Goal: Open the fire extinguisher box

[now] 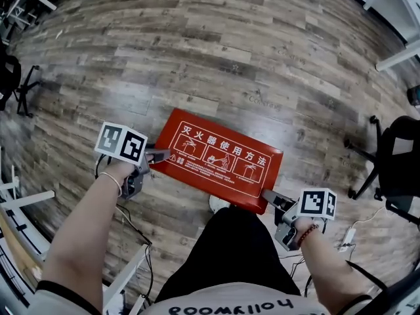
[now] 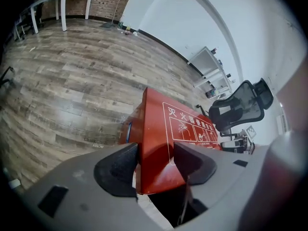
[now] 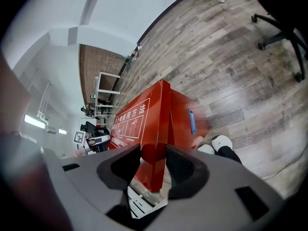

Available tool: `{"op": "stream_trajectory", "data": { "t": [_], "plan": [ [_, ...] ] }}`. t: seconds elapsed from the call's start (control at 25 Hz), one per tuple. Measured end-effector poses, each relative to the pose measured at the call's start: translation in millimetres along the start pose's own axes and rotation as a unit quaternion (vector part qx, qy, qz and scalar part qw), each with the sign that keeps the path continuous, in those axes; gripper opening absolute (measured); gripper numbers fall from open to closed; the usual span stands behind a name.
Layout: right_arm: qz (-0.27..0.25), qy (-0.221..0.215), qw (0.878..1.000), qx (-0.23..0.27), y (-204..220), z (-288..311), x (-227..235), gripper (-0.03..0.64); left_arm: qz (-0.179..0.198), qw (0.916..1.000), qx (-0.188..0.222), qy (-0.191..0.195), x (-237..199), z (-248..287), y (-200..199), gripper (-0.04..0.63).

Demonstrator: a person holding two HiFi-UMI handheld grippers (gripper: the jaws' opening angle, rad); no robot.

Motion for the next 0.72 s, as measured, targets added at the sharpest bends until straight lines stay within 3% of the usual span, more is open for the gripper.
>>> {"op": "stream_trajectory", "data": {
  "t": [0.16, 0.28, 0.36, 0.48, 0.56, 0.72],
  "plan": [
    [-0.023, 0.038, 0.999, 0.000, 3.7, 9.9, 9.2, 0.166, 0.035, 0.9971, 0.015, -0.065, -4.3, 9.8, 7.5, 0.219],
    [-0.041, 0.087, 0.995, -0.001, 4.7, 18.6, 18.9, 0.150, 0.072, 0.9861, 0.033, -0.146, -8.9, 21.9, 14.0, 0.218],
    [-0.035, 0.104, 0.994, 0.002, 5.0, 22.4, 24.3, 0.138, 0.078, 0.9785, 0.054, -0.184, -11.4, 28.9, 18.1, 0.218],
    [-0.022, 0.116, 0.993, 0.011, 3.0, 24.7, 31.2, 0.127, 0.081, 0.9720, 0.089, -0.202, -10.8, 33.9, 19.7, 0.218],
    [-0.034, 0.129, 0.991, 0.016, 2.8, 26.2, 34.0, 0.087, 0.089, 0.9688, 0.107, -0.205, -10.7, 32.3, 20.1, 0.218],
    [-0.059, 0.151, 0.986, 0.032, 2.3, 26.2, 32.3, 0.088, 0.090, 0.9633, 0.136, -0.213, -10.1, 30.9, 20.5, 0.218]
  ]
}}
Point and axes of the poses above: the fingertips, and each gripper's own axes: z forward along the fingers, x to its right, y out of its underside, the point moved 2 cm from there along -z, backward along the fingers, and after that the axes turned 2 degrees about y, right-handed, at the moved point
